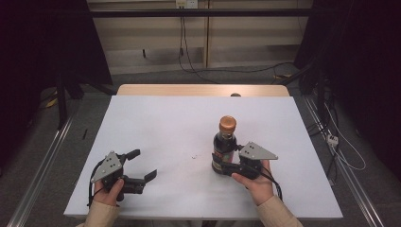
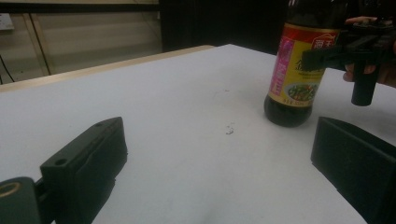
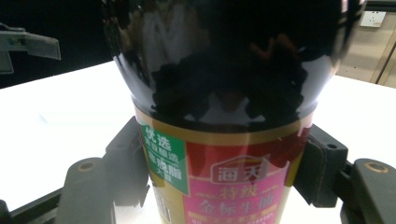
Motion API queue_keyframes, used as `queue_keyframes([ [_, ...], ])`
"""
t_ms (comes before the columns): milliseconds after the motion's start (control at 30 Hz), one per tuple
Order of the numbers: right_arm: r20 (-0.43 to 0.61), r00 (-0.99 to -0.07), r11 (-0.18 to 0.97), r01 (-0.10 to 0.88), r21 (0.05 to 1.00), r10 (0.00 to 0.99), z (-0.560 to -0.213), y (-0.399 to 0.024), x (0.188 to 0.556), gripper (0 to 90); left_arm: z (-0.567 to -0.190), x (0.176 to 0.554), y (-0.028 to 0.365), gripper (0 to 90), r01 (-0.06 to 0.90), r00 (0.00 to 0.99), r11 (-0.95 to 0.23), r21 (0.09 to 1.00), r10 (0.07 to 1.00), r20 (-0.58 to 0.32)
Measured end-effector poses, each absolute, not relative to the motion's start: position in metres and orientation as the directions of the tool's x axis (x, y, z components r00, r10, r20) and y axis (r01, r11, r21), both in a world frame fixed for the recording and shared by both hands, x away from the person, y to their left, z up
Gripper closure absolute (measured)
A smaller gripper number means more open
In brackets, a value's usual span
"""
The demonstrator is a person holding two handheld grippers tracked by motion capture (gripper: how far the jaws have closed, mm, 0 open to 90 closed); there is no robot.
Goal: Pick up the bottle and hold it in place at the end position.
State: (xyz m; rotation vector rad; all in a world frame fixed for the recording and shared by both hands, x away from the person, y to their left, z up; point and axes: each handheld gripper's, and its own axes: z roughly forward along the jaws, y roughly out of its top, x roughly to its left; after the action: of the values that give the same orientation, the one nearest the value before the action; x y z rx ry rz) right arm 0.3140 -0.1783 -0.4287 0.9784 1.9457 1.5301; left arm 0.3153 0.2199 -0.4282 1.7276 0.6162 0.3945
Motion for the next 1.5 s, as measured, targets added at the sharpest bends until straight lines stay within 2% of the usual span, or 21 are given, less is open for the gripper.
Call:
queue_keyframes([
  [267,0.017,-0.641,0.165,0.223,0.961,0.767,-0.425,-0.173,0.315,30.2,-0.428,0.315,0.221,3.3,0.194,0.802,-0.157,0.968,0.594,-0.065],
  [667,0.043,-0.615,0.126,0.228,0.965,0.787,-0.420,-0.169,0.331,30.2,-0.429,0.315,0.221,3.3,0.195,0.800,-0.146,0.970,0.595,-0.071],
  [1500,0.026,-0.607,0.143,0.229,0.963,0.794,-0.410,-0.146,0.366,30.2,-0.430,0.315,0.220,3.3,0.193,0.803,-0.150,0.970,0.592,-0.069],
])
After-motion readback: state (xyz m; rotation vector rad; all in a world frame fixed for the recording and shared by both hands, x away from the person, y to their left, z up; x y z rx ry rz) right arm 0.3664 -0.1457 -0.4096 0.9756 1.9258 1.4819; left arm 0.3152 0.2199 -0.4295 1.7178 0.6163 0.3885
